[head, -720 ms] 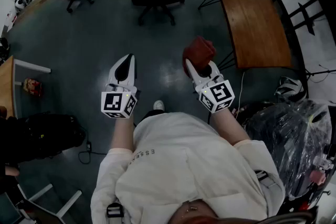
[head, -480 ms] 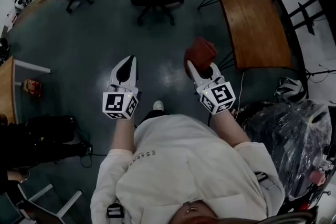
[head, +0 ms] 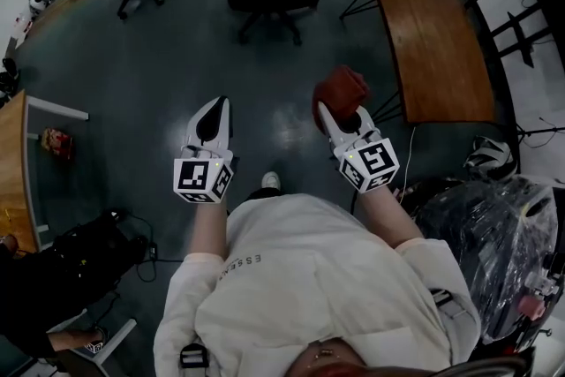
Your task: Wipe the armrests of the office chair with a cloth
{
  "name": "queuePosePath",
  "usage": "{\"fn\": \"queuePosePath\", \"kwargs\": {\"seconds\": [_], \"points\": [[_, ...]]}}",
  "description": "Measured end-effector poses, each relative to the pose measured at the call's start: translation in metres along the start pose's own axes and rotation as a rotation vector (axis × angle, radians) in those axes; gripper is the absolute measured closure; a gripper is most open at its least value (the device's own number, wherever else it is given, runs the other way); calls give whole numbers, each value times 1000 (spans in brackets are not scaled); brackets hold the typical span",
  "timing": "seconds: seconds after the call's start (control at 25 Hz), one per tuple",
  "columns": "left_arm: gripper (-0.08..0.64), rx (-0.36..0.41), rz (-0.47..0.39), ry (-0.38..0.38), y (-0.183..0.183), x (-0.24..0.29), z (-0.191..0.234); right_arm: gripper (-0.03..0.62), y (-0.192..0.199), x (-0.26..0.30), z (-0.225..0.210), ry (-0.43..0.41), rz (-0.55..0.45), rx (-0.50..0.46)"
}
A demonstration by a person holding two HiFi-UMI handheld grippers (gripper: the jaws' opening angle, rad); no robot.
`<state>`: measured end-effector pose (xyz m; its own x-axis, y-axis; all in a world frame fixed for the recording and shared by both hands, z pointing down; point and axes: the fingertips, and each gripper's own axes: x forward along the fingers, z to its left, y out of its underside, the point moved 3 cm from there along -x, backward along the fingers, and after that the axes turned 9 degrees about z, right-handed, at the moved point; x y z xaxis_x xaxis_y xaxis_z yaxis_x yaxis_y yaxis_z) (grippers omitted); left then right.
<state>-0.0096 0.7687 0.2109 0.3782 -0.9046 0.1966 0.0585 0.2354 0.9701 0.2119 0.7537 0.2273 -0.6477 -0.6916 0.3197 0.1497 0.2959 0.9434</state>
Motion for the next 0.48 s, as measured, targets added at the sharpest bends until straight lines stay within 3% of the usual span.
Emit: {"fn": "queuePosePath", "kwargs": {"seconds": [0.48], "points": [[546, -36, 7, -51, -12, 30, 99, 549, -30, 101, -5, -1, 41, 24]]}}
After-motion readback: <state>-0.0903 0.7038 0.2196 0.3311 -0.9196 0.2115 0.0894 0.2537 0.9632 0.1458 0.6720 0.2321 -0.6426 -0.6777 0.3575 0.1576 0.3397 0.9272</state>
